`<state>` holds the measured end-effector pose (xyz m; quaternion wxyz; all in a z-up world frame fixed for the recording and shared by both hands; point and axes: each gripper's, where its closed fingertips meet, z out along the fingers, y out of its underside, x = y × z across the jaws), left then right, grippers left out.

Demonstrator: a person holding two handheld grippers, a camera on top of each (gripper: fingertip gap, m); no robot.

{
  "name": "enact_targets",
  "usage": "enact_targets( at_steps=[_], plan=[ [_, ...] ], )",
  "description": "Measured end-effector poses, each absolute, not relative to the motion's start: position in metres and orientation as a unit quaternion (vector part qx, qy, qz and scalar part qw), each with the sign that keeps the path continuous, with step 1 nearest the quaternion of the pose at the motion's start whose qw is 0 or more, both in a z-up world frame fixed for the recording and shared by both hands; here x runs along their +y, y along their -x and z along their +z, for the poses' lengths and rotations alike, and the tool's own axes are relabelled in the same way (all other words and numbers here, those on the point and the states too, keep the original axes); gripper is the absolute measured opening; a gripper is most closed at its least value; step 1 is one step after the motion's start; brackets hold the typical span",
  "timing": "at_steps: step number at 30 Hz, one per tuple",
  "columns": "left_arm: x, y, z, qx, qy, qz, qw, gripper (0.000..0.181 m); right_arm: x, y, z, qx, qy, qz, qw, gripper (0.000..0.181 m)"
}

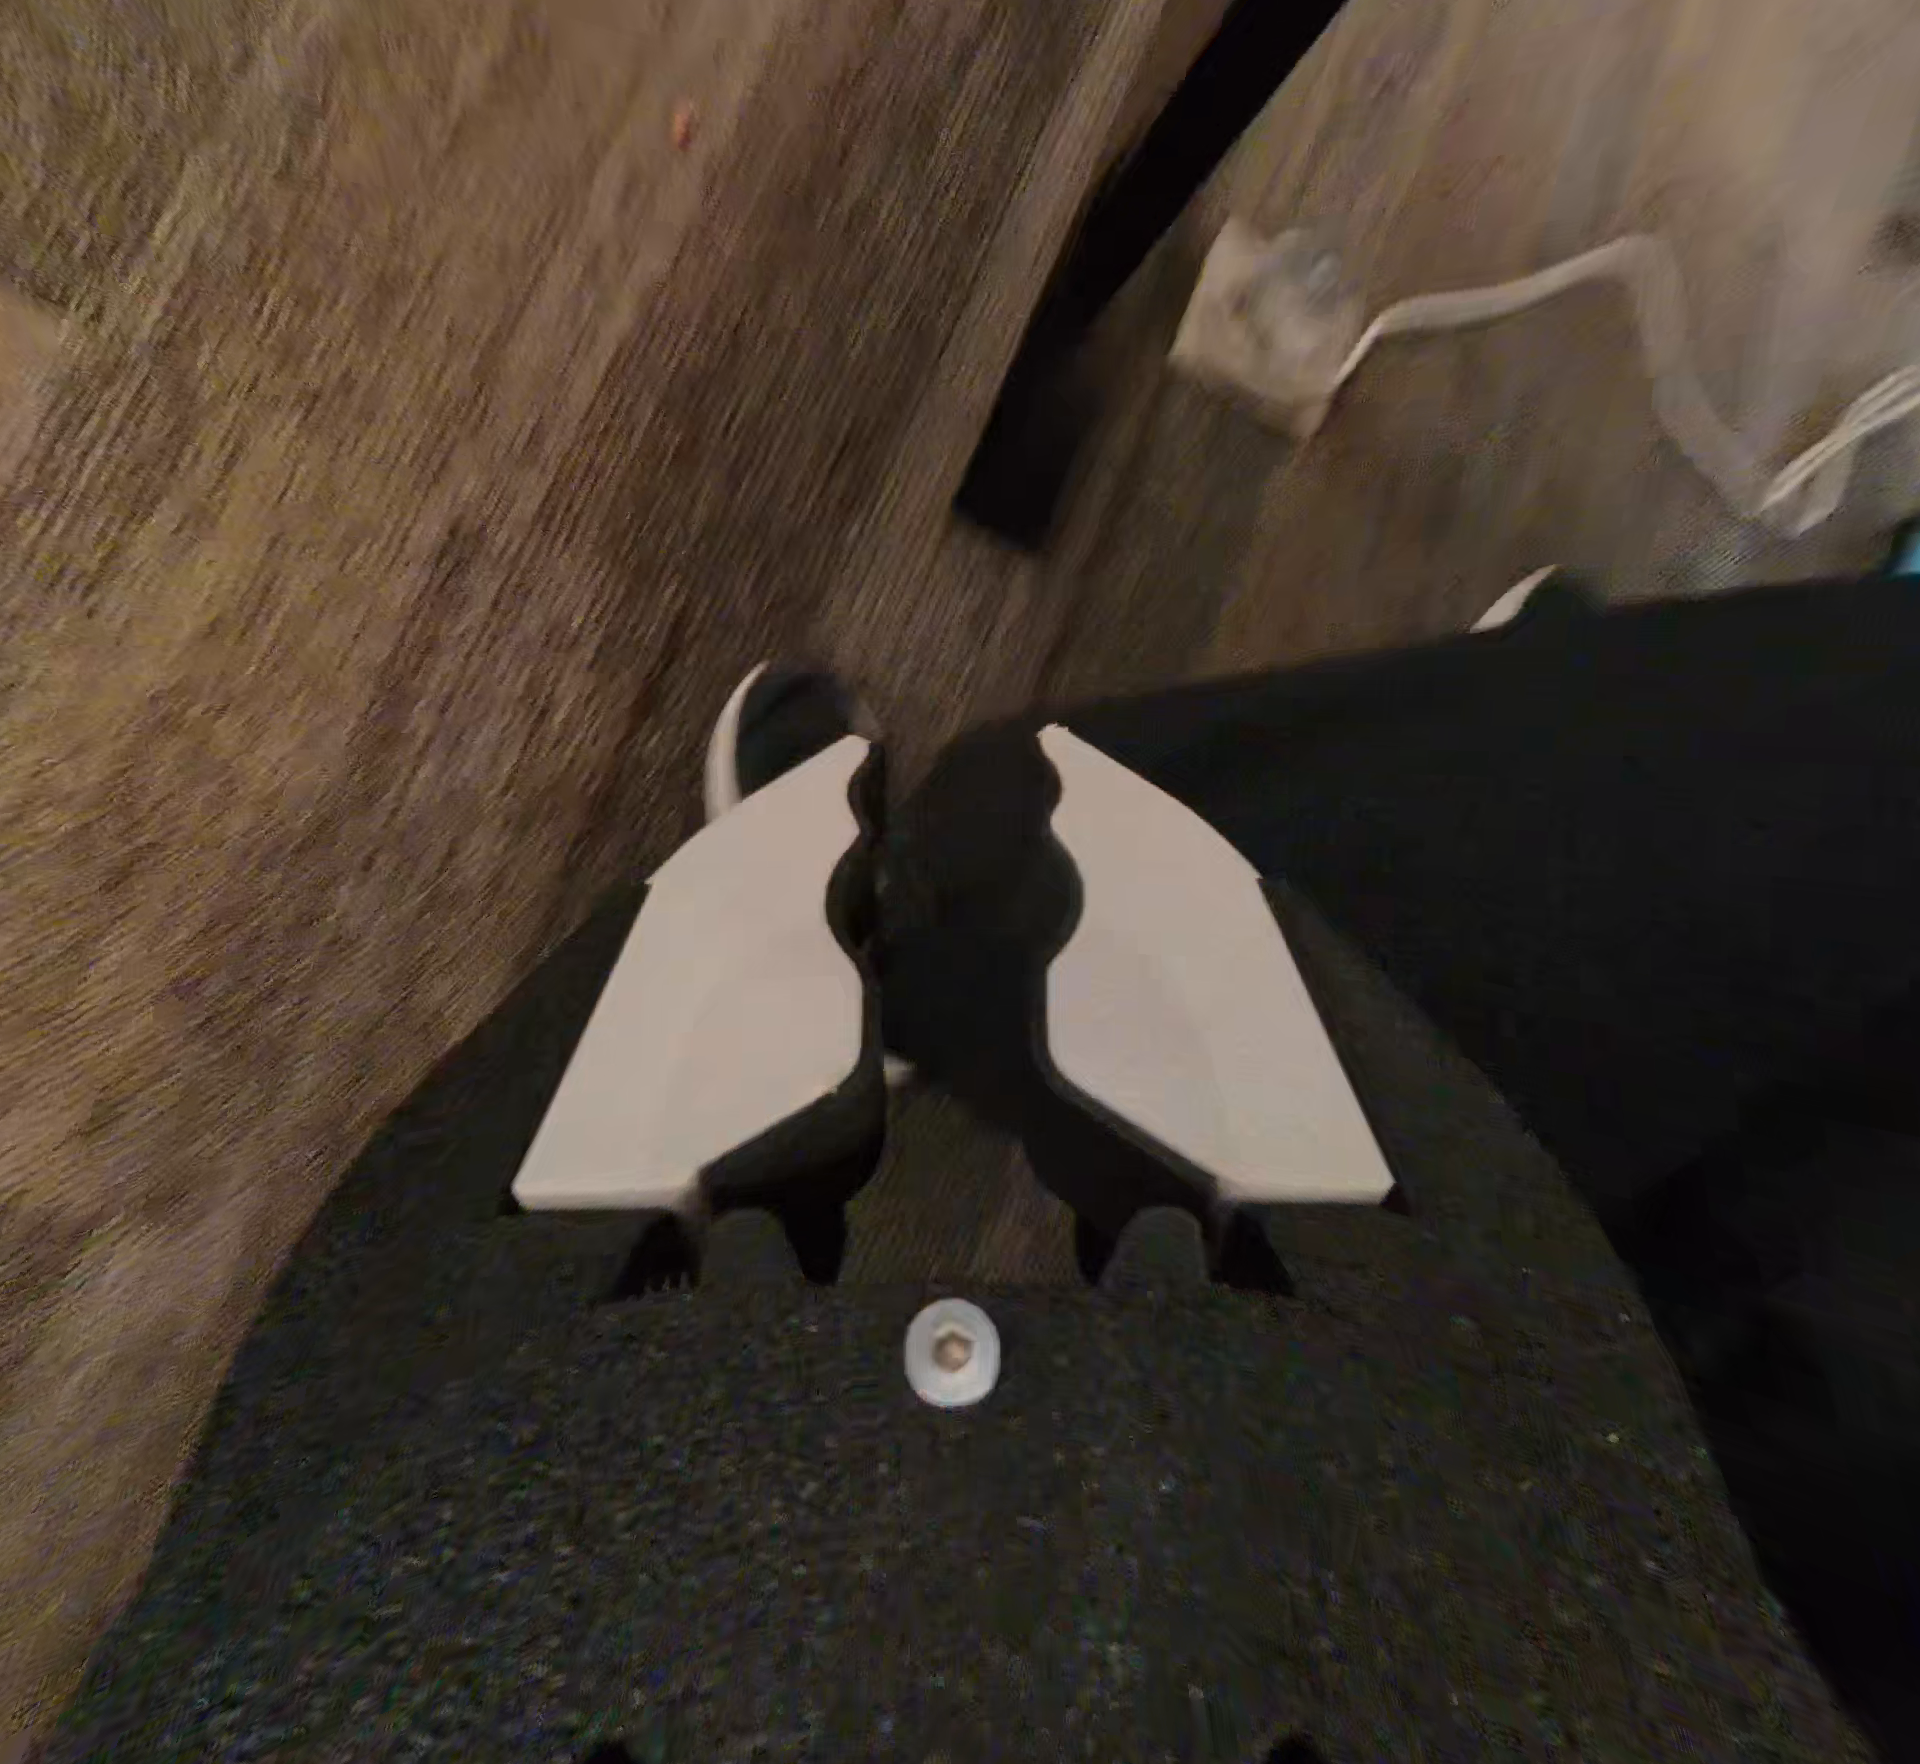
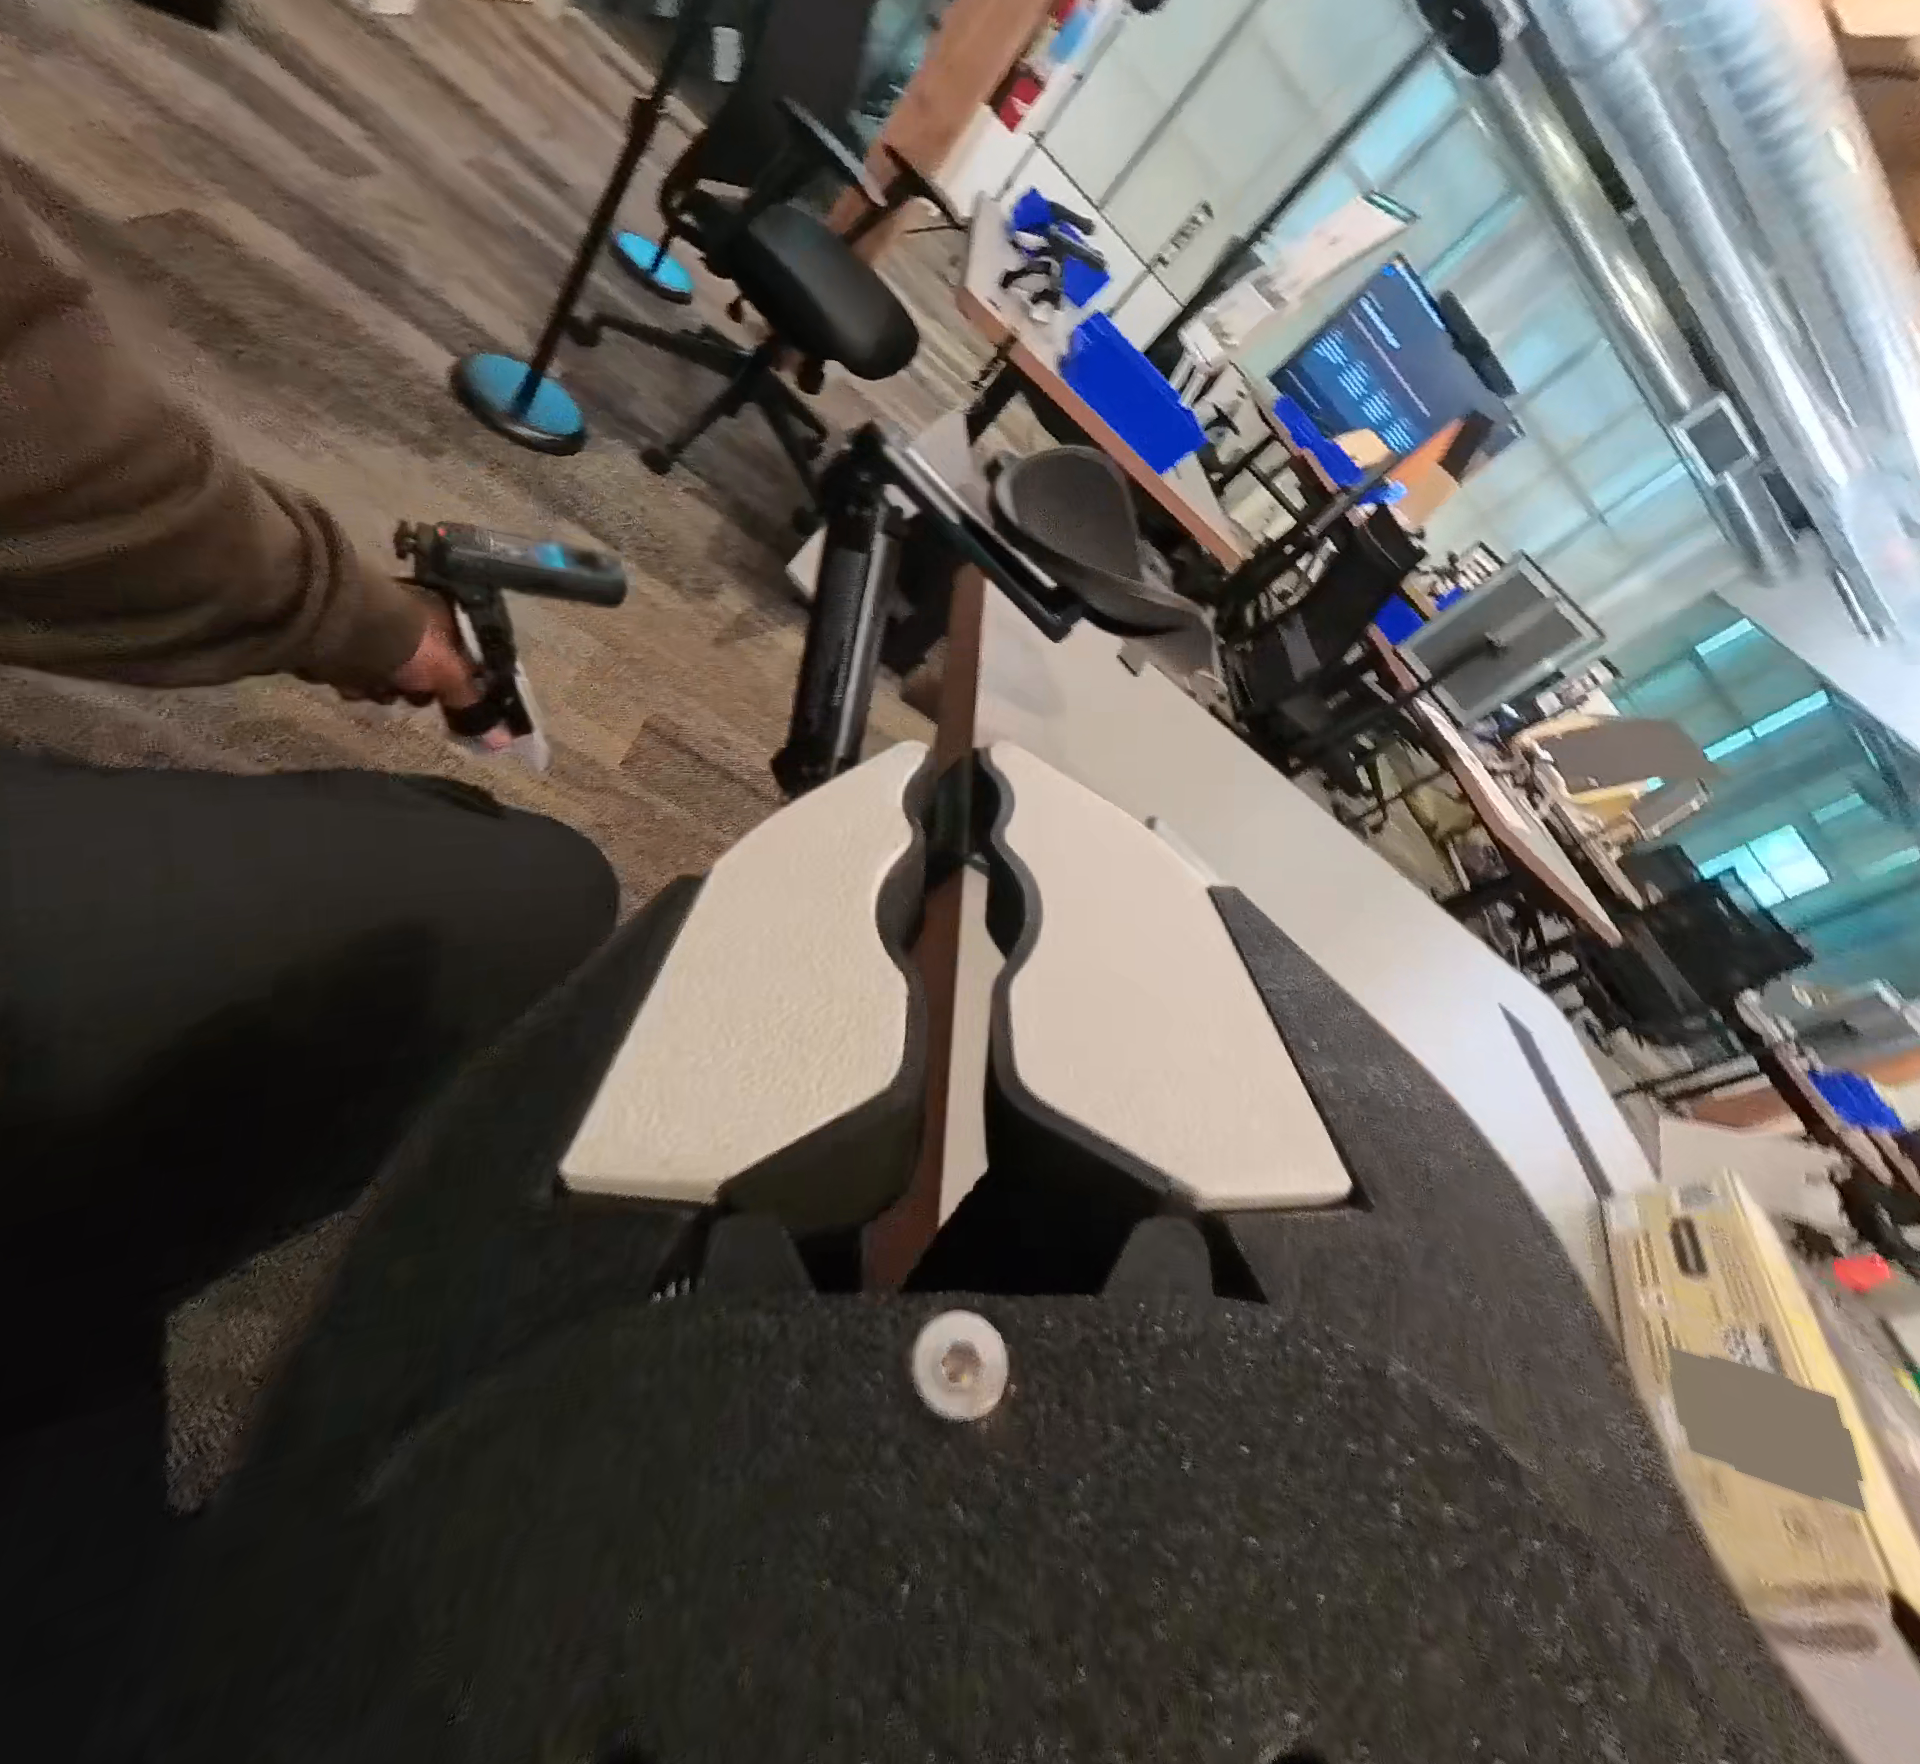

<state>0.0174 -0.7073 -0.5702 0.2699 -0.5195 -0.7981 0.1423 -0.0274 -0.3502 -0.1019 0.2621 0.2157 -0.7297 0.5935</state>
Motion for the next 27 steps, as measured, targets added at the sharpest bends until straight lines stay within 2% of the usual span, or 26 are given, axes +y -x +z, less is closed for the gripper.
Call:
enact_targets(
  at_steps=[1, 5, 13, 21, 27],
  plan=[
    [-0.719, -0.016, -0.574, -0.804, 0.522, 0.133, 0.253, 0.030, -0.351, 0.032, -0.101, -0.733, -0.198, 0.594, 0.265, 0.006],
    [-0.740, 0.030, -0.568, -0.794, 0.449, 0.180, 0.369, 0.028, -0.360, 0.058, -0.103, -0.741, -0.135, 0.589, 0.293, 0.007],
    [-0.753, 0.071, -0.714, -0.797, 0.403, 0.137, 0.428, 0.028, -0.422, 0.112, -0.120, -0.791, -0.086, 0.551, 0.251, 0.008],
    [-0.805, 0.121, -0.820, -0.811, 0.372, 0.144, 0.429, 0.028, -0.457, 0.147, -0.159, -0.843, -0.010, 0.489, 0.224, 0.011],
    [-0.824, 0.171, -0.854, -0.784, 0.462, 0.109, 0.400, 0.028, -0.462, 0.170, -0.171, -0.864, 0.039, 0.438, 0.245, 0.012]
  ],
)
